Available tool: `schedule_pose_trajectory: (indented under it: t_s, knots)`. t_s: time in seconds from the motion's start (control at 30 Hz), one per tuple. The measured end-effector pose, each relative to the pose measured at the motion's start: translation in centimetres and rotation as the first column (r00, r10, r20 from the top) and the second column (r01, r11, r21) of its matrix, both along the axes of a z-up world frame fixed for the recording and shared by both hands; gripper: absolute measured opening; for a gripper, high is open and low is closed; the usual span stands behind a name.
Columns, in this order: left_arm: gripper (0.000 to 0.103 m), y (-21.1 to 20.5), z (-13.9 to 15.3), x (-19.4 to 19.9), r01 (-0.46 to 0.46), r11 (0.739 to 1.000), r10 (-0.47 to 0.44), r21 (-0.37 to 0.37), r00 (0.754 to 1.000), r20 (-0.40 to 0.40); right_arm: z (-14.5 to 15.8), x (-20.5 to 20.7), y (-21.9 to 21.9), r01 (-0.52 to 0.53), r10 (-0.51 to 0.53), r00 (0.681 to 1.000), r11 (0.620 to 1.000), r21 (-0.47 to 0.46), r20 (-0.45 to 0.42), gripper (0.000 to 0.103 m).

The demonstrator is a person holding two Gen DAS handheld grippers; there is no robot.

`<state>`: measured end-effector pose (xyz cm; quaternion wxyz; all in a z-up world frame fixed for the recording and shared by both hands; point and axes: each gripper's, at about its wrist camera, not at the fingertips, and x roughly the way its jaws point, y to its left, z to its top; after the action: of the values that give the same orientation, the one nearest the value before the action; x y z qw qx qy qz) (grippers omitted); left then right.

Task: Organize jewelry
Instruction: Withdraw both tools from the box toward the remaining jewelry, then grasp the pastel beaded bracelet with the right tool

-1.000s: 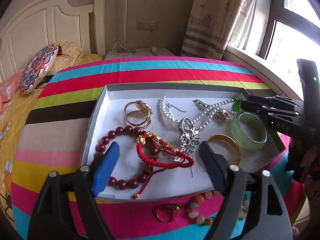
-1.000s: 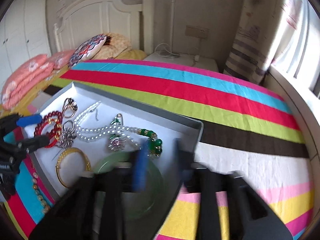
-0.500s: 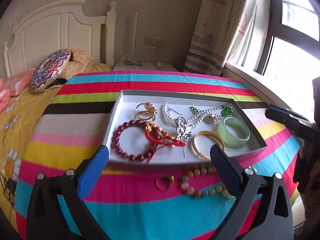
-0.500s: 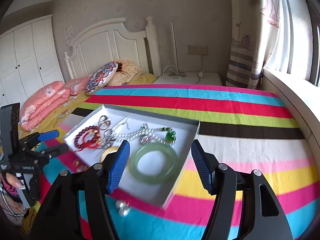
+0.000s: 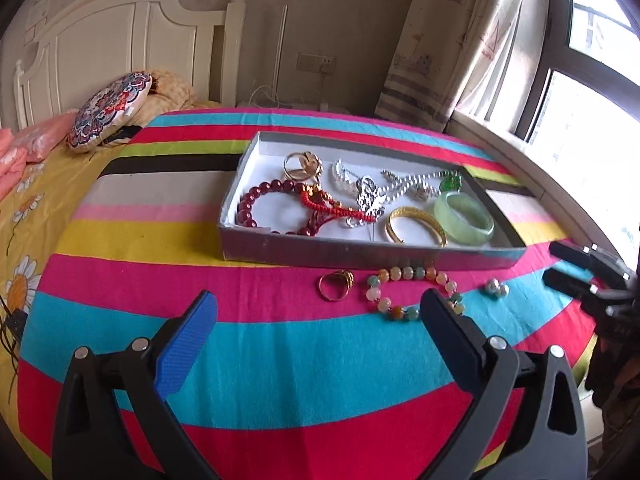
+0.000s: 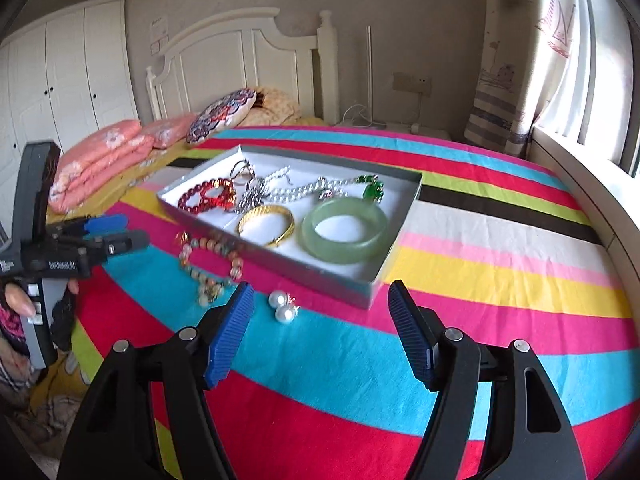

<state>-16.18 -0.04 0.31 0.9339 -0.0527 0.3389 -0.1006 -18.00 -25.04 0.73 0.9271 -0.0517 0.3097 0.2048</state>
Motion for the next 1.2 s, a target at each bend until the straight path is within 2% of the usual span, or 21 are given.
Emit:
schedule_pose_trajectory:
  t_s: [0.17,0.23,0.33,0.53,0.7,0.8,1.13,1.2]
  knots:
    - [0.1,1.0,-0.7,1.0,0.005,0.997,-0.009,-0.08,0.999,-0.051,-0.5,-0.2,1.1,-0.028,0.028,1.0,1.0,0.002,-0.013,0.067]
    - [0.1,1.6,-0.8,1.0,-0.002,0.993,-0.005,-0.121,0.998,-0.056,-0.6,-0.3,2.3,-0.063,0.062,0.998,0.998,-0.004,-0.018,0.067]
    - [0.1,2.1,-0.9,0.9,-0.004,0.988,-0.004,-0.153,0.999,-0.053,-0.8,-0.9,5.4,-0.145,0.144,0.989,0.988,-0.061,-0.014,0.067]
    - [0.1,2.2,-0.7,0.6,-0.007,0.987,0.001,-0.161,0.999,-0.039,-0.6,-0.6,10.4,-0.266,0.271,0.962,0.948,-0.176,0.008,0.063]
    - [0.1,2.1,-0.8,0.7,-0.009,0.987,0.0,-0.158,0.998,-0.057,-1.4,0.9,13.3,-0.338,0.338,0.94,0.909,-0.246,-0.044,0.052]
    - [0.1,2.0,-0.9,0.9,-0.009,0.988,-0.002,-0.153,0.997,-0.071,-1.5,1.8,14.4,-0.367,0.363,0.929,0.893,-0.261,-0.066,0.052]
    - [0.1,2.2,-1.0,0.9,-0.013,0.988,0.002,-0.157,0.998,-0.07,-2.7,3.6,15.4,-0.37,0.353,0.929,0.887,-0.277,-0.11,0.05]
    - [0.1,2.2,-1.0,0.9,-0.015,0.988,0.004,-0.155,0.998,-0.07,-2.8,3.5,15.4,-0.371,0.354,0.929,0.886,-0.279,-0.109,0.047]
